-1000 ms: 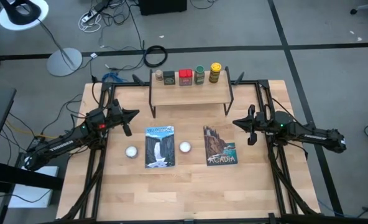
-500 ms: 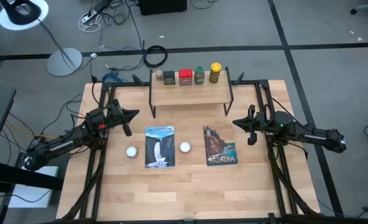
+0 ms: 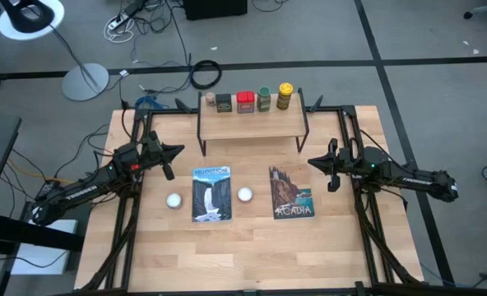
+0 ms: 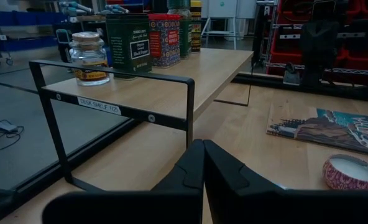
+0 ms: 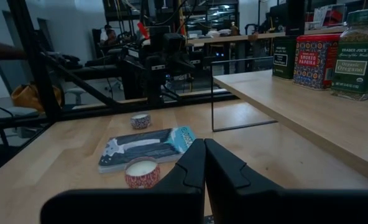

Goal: Shelf spices
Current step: Return to Home Position

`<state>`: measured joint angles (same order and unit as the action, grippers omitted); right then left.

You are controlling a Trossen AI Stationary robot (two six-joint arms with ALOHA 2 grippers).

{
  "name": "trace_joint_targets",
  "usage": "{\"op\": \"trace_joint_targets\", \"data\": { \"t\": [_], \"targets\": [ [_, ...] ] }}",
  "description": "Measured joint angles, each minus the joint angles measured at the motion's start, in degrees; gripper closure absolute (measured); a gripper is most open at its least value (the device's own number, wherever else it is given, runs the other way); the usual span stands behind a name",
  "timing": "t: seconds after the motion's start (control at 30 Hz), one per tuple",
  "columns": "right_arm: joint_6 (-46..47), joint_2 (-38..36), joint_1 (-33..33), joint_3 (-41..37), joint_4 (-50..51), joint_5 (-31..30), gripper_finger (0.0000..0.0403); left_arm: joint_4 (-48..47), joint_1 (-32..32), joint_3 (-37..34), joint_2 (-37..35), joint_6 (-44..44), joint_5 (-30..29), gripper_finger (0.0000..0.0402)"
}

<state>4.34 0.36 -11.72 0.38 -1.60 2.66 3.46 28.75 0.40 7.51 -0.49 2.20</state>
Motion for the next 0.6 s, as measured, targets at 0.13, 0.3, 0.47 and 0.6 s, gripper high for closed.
{"op": "trace_joint_targets", "data": {
  "t": [0.13,0.3,0.47,0.6],
  "targets": [
    [0.00,0.00,-0.01,0.00,-0.01,0.00,0.0394,0.00,0.00,0.00,0.00,0.00,0.00,0.0392],
    [-0.02,0.00,0.01,0.00,0.02,0.00,0.0398,0.01,0.00,0.00,0.00,0.00,0.00,0.0392],
    [0.00,0.00,0.01,0.00,0.00,0.00,0.0397,0.02,0.00,0.00,0.00,0.00,0.00,0.0392],
    [0.00,0.00,-0.01,0.00,0.01,0.00,0.0393,0.01,0.00,0.00,0.00,0.00,0.01,0.0392]
  ]
}}
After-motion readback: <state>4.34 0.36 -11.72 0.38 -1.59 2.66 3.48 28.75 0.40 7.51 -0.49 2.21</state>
